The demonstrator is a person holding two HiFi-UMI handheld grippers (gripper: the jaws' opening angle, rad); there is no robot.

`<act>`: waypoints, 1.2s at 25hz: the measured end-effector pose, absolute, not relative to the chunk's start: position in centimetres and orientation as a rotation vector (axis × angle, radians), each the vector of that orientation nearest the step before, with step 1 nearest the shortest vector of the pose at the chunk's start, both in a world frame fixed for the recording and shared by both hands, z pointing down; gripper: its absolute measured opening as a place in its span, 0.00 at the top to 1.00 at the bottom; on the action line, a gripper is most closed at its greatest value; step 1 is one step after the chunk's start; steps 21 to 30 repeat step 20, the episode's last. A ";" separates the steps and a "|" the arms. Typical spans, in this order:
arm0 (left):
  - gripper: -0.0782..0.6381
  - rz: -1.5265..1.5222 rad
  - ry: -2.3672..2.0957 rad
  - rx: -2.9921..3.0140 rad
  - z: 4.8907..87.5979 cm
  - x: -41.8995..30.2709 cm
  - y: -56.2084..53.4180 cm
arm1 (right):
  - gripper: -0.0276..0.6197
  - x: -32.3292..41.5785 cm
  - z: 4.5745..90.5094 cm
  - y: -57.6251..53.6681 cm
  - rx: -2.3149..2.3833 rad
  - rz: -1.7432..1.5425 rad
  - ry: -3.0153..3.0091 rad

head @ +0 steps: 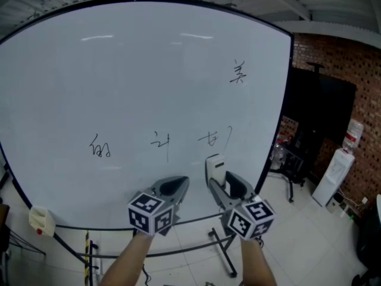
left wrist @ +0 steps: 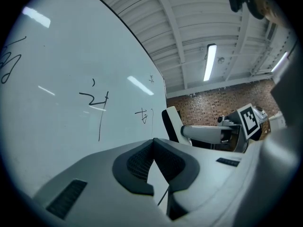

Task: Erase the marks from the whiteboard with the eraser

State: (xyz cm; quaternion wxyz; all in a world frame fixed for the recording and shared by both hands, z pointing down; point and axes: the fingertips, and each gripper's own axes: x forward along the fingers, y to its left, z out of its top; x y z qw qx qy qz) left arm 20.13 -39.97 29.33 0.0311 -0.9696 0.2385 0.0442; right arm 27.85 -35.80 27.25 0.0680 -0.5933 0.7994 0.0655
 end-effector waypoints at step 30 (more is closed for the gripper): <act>0.89 0.127 0.716 -2.992 29.5 20.0 -39.4 | 0.60 27.5 27.6 -35.6 -1.811 0.205 2.417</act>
